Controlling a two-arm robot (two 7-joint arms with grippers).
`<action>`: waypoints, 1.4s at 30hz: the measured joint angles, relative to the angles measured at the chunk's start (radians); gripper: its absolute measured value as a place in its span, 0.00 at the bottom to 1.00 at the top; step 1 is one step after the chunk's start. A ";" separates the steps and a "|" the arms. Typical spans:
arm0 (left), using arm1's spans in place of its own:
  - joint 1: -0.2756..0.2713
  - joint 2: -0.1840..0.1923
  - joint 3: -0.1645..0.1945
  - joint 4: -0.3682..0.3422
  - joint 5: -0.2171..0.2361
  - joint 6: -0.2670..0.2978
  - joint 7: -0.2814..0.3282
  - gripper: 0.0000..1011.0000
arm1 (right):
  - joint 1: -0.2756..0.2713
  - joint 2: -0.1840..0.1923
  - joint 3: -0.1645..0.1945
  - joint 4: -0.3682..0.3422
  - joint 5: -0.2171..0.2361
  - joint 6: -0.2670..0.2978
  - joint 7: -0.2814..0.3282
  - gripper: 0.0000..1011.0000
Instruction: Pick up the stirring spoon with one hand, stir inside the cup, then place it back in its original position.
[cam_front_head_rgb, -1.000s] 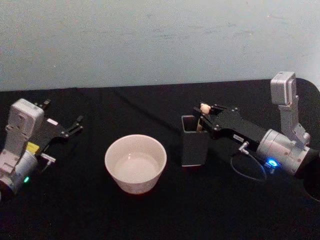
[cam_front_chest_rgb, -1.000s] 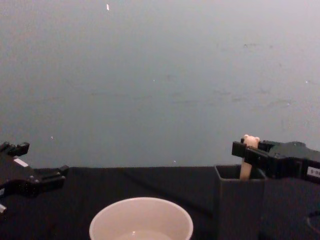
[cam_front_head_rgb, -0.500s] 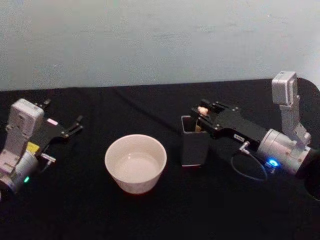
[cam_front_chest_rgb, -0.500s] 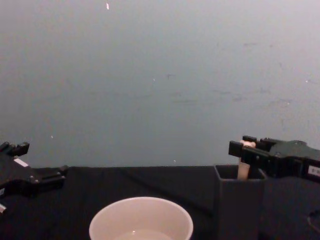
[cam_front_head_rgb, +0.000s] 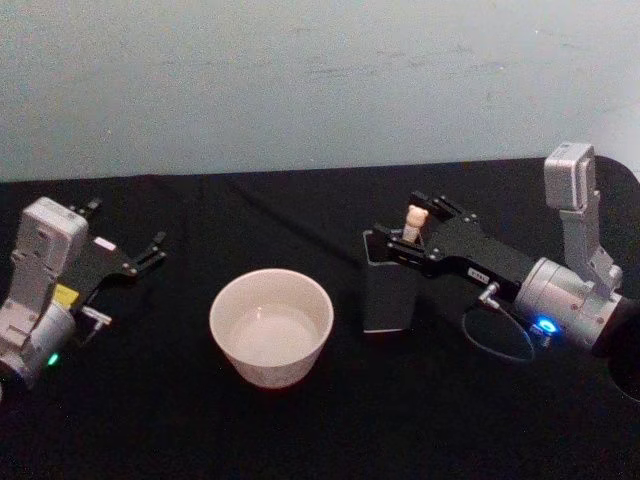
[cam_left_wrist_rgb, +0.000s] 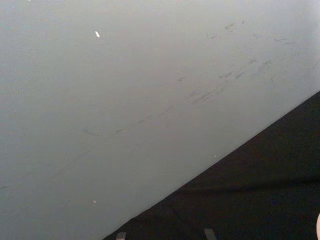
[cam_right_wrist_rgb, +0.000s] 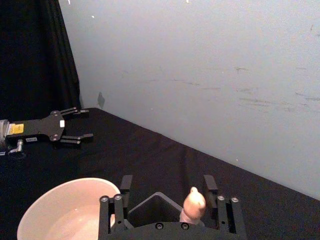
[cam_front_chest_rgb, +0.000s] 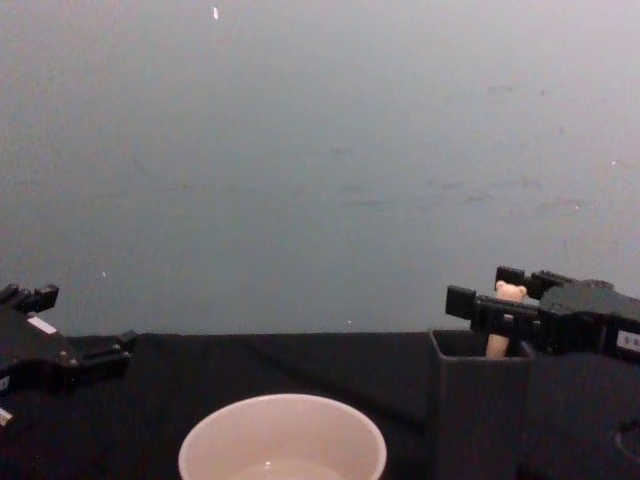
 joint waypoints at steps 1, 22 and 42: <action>0.000 0.000 0.000 0.000 0.000 0.000 0.000 0.99 | 0.000 0.000 0.000 0.000 0.000 0.000 0.000 0.88; 0.000 0.000 0.000 0.000 0.000 0.000 0.000 0.99 | -0.025 -0.040 0.101 -0.080 -0.022 -0.104 -0.150 0.99; 0.000 0.000 0.000 0.000 0.000 0.000 0.000 0.99 | -0.039 -0.121 0.108 0.111 -0.226 -0.035 -0.371 0.99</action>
